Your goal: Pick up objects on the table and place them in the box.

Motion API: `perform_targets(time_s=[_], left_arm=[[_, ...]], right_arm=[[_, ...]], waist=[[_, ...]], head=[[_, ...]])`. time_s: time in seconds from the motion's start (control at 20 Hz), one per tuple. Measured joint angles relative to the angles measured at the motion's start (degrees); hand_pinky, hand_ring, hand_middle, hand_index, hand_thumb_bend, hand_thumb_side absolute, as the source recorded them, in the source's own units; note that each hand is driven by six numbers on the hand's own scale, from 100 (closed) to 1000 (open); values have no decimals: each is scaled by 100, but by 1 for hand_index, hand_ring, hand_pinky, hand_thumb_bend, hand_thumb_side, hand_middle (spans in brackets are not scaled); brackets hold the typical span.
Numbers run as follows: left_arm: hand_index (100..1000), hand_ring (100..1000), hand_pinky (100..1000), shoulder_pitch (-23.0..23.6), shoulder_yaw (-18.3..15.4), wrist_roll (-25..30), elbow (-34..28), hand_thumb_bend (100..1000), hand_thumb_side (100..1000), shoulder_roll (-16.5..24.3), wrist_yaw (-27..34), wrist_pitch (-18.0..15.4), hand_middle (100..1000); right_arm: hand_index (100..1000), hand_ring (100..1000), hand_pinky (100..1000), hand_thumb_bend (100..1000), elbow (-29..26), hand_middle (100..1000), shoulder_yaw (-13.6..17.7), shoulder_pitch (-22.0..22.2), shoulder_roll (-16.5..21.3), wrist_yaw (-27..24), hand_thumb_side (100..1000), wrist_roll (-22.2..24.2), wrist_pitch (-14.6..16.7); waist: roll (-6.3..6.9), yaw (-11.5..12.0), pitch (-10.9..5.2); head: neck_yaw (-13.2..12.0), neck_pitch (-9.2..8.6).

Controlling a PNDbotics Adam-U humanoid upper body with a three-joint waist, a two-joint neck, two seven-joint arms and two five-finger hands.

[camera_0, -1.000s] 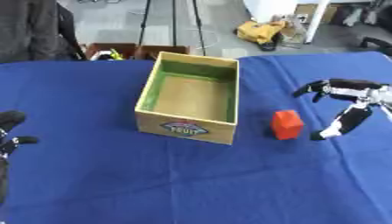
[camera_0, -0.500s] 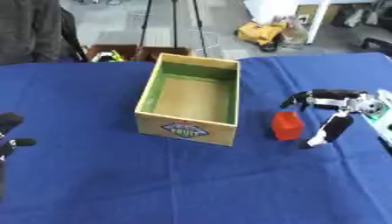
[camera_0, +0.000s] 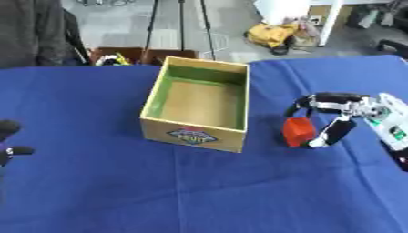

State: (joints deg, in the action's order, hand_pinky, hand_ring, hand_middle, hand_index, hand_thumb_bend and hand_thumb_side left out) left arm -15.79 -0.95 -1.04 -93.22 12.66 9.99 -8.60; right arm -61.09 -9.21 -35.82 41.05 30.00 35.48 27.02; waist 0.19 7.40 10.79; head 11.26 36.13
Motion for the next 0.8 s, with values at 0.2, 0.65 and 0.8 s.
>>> perform_targets(time_s=[0.2,0.65,0.8], left_arm=[[741,846,563,-1,0,0,0,727,803,0,0,0,684],[741,847,563,-1,0,-2,0,726,803,0,0,0,684],[741,847,564,-1,1,-1,0,727,803,0,0,-1,683]], right_arm=[[765,673,513,193,87,603,1,5,-20,91,114,-57,-15],[714,596,422,100,-173,506,167,-41,-68,-94,100,-610,-138],[709,594,427,100,-445,504,230,-306,-51,-356,100,-777,-235]], waist=[[-10,0,0],[-33,-9,-2],[-68,32,-19]], head=[[4,-3],[-14,-44],[-42,-44]])
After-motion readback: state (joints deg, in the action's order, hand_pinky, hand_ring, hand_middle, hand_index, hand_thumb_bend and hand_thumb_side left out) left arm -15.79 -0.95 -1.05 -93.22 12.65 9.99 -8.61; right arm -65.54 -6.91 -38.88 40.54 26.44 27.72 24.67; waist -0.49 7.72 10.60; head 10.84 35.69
